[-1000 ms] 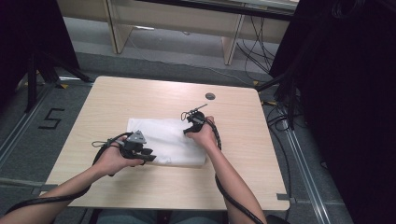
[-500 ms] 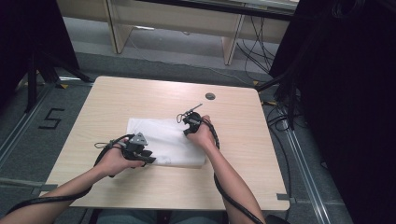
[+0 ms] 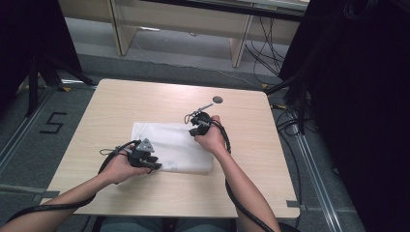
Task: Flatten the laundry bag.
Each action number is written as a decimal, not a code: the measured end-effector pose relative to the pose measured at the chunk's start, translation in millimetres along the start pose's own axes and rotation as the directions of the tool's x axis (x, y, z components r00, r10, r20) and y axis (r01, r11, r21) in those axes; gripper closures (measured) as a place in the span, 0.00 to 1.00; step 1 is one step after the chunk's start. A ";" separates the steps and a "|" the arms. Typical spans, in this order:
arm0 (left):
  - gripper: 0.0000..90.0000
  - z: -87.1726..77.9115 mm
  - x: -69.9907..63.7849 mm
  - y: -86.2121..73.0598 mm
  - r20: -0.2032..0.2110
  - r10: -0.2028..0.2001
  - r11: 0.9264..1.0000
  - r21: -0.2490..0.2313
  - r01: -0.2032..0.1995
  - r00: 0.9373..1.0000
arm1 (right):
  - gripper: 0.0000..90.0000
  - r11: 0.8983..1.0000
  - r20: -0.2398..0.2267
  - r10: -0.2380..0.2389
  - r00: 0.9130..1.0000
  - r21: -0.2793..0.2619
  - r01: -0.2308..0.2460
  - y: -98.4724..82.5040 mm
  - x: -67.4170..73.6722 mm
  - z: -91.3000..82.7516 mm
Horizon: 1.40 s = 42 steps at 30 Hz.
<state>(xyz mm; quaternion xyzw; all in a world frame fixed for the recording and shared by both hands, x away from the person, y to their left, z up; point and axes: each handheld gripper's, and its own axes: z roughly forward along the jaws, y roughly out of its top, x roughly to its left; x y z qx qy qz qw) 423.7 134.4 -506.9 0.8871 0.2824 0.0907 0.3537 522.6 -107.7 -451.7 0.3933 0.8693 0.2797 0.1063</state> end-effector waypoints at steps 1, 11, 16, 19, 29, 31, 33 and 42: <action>0.73 0.2 -0.6 -0.1 0.006 -0.009 1.000 -0.007 0.009 1.000 | 1.00 1.000 -0.005 -0.003 1.000 -0.002 0.003 -0.3 1.0 -2.5; 0.75 4.0 0.6 4.7 -0.004 -0.023 1.000 0.006 0.023 1.000 | 1.00 0.996 -0.012 -0.021 1.000 -0.091 0.020 0.7 9.2 -24.4; 0.75 3.6 2.2 5.5 -0.011 -0.022 1.000 0.011 0.023 1.000 | 1.00 0.993 -0.021 -0.037 0.999 -0.116 0.035 1.1 17.9 -35.5; 0.76 3.4 2.7 5.2 -0.001 -0.029 0.999 0.013 0.029 1.000 | 1.00 0.991 -0.037 -0.041 0.998 -0.132 0.036 2.0 23.5 -41.2; 0.76 5.8 6.2 8.1 -0.013 -0.033 0.999 0.008 0.033 0.999 | 1.00 0.977 -0.056 -0.116 0.992 -0.184 0.104 4.7 41.2 -62.3; 0.76 6.4 6.4 8.5 -0.015 -0.045 0.999 0.011 0.045 0.999 | 1.00 0.973 -0.050 -0.123 0.991 -0.205 0.110 3.8 42.5 -61.4; 0.76 7.0 6.8 8.8 -0.025 -0.046 0.999 0.001 0.046 0.999 | 1.00 0.975 -0.064 -0.122 0.990 -0.195 0.108 2.4 43.4 -64.1; 0.76 8.3 8.6 10.8 -0.042 -0.049 0.999 0.006 0.050 0.998 | 1.00 0.968 -0.101 -0.141 0.985 -0.222 0.116 -2.8 56.7 -75.8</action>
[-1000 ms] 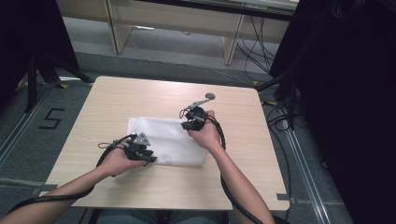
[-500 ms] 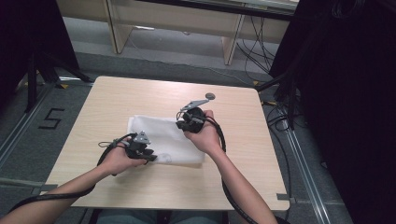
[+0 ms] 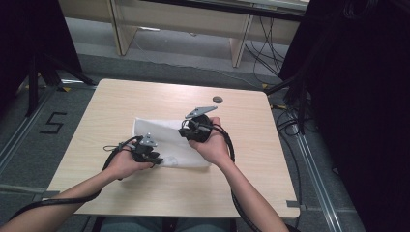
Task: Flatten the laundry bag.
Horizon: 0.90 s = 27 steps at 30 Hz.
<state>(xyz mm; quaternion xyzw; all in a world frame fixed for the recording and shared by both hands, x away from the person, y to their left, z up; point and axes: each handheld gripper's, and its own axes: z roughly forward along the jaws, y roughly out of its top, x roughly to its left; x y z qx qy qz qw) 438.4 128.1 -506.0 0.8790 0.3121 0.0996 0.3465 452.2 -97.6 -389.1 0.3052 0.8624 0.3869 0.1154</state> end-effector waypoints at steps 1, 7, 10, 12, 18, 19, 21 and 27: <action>0.76 0.2 0.1 0.1 -0.001 -0.001 1.000 -0.001 0.001 1.000 | 1.00 1.000 0.012 0.010 1.000 -0.013 -0.010 -0.6 2.4 0.3; 0.76 1.2 -0.2 -0.2 0.000 -0.025 1.000 -0.009 0.025 1.000 | 1.00 1.000 -0.010 0.003 1.000 0.017 -0.003 -1.2 8.2 -4.4; 0.76 1.4 -0.4 -0.8 -0.005 -0.033 0.999 -0.019 0.033 0.999 | 1.00 1.000 -0.023 -0.007 1.000 0.010 0.008 -3.2 10.2 -4.2; 0.76 1.1 -1.0 -0.9 -0.009 -0.035 0.999 -0.016 0.034 0.999 | 1.00 1.000 -0.020 -0.012 1.000 -0.005 0.011 -5.8 12.6 -3.7; 0.76 0.1 -0.1 -1.4 -0.005 -0.027 1.000 -0.016 0.027 1.000 | 1.00 1.000 -0.052 -0.005 0.999 -0.010 0.005 -15.2 19.3 -6.9; 0.76 -0.3 0.0 -1.4 -0.003 -0.029 0.999 -0.016 0.029 1.000 | 1.00 1.000 -0.063 -0.026 0.998 -0.004 0.026 -16.7 17.9 -7.5; 0.77 -2.6 -0.6 -1.6 0.007 -0.057 0.998 -0.019 0.058 0.998 | 1.00 1.000 -0.067 0.017 0.998 -0.019 -0.019 -21.0 19.8 -6.1; 0.87 -25.8 -4.9 -3.9 0.051 -0.037 0.999 -0.011 0.037 0.998 | 1.00 1.000 -0.074 0.015 0.997 -0.006 -0.016 -28.0 15.2 -7.1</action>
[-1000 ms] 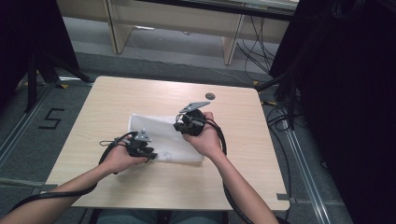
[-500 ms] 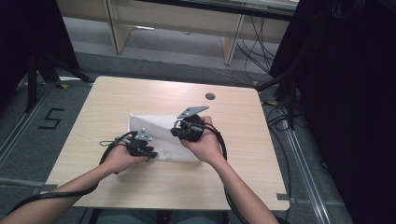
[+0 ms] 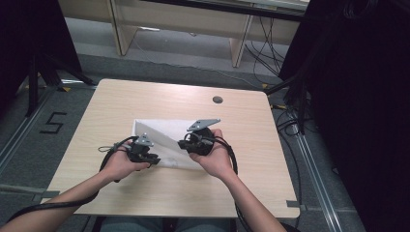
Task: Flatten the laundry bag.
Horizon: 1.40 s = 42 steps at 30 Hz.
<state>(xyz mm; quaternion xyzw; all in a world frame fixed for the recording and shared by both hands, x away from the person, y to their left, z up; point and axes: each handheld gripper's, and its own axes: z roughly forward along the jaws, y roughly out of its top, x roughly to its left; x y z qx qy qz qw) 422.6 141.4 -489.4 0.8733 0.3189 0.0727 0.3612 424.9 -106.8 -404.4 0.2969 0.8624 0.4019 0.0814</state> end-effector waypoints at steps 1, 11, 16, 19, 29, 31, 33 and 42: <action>0.90 -4.4 -1.1 -1.5 -0.002 -0.007 1.000 -0.001 0.007 1.000 | 1.00 1.000 0.000 -0.008 1.000 -0.007 0.008 -0.5 -1.8 0.3; 0.99 -1.5 7.2 -10.7 -0.015 -0.026 0.995 0.097 0.027 1.000 | 1.00 1.000 -0.003 0.010 1.000 -0.011 -0.010 -1.2 -0.3 -0.3; 0.99 3.8 6.6 -9.2 -0.029 0.009 0.991 0.136 -0.005 1.000 | 1.00 1.000 -0.022 0.005 1.000 -0.024 -0.006 -1.5 0.3 -4.6; 0.99 6.7 5.5 -7.8 -0.046 -0.003 0.993 0.114 0.008 0.999 | 1.00 0.999 -0.050 -0.031 0.998 -0.030 0.029 -2.7 -0.6 -6.4; 0.99 12.9 9.5 -1.4 -0.066 -0.018 0.995 0.096 0.024 0.998 | 1.00 1.000 -0.101 -0.014 0.995 -0.023 0.011 -4.6 5.9 -15.2; 0.99 14.2 10.8 -1.4 -0.062 -0.034 0.995 0.088 0.039 0.998 | 1.00 1.000 -0.099 -0.017 0.995 -0.018 0.015 -4.7 6.3 -16.4; 0.99 14.6 11.7 -1.3 -0.066 -0.040 0.996 0.082 0.045 0.997 | 1.00 0.999 -0.107 -0.017 0.994 -0.029 0.014 -5.7 7.8 -14.9; 0.98 8.1 14.2 -4.9 -0.074 -0.044 0.995 0.087 0.051 0.996 | 1.00 1.000 -0.123 -0.023 0.992 -0.002 0.023 -9.8 11.7 -17.2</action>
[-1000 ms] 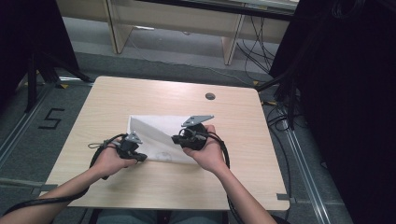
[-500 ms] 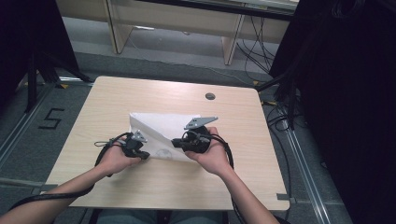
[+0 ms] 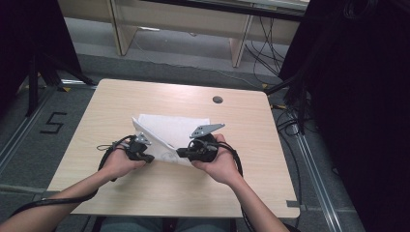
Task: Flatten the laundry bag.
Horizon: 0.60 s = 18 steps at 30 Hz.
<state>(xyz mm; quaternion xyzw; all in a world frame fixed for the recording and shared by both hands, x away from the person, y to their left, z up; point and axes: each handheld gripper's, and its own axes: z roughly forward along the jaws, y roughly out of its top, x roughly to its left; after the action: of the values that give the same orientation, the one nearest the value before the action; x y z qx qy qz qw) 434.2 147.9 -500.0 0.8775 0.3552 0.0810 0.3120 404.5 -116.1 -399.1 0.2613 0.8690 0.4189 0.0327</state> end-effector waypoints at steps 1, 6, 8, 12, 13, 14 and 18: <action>0.98 -1.7 0.7 -1.6 -0.006 -0.001 1.000 -0.008 0.001 1.000 | 1.00 1.000 -0.004 0.001 1.000 -0.001 -0.001 -0.7 0.0 -0.3; 0.98 -21.0 6.6 -10.9 -0.016 -0.006 1.000 -0.022 0.006 1.000 | 1.00 1.000 -0.015 0.012 1.000 -0.002 -0.012 -4.5 1.2 -0.2; 0.97 -29.6 11.0 -17.2 -0.033 -0.026 0.999 -0.042 0.025 0.999 | 1.00 1.000 -0.020 0.006 1.000 0.007 -0.005 -5.6 1.3 -1.4; 0.98 -44.5 22.4 -28.9 -0.059 -0.058 0.996 -0.072 0.053 0.997 | 1.00 1.000 -0.028 0.002 1.000 0.014 -0.001 -8.1 3.6 -2.3; 0.98 -47.9 26.4 -31.3 -0.070 -0.065 0.995 -0.074 0.059 0.995 | 1.00 1.000 -0.026 0.017 1.000 0.014 -0.016 -9.8 5.6 -2.1; 0.98 -50.9 30.3 -33.3 -0.074 -0.074 0.995 -0.076 0.069 0.995 | 1.00 1.000 -0.036 0.017 0.999 0.025 -0.016 -10.5 5.9 -1.8; 0.97 -56.6 39.8 -36.0 -0.103 -0.113 0.989 -0.107 0.102 0.988 | 1.00 0.999 -0.039 0.017 0.999 0.036 -0.015 -14.1 9.4 0.5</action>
<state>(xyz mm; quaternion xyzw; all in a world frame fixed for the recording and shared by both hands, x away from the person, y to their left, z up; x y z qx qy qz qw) 422.3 222.4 -480.1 0.8343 0.4140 0.1294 0.3402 390.6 -118.4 -408.4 0.2603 0.8747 0.4088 0.0075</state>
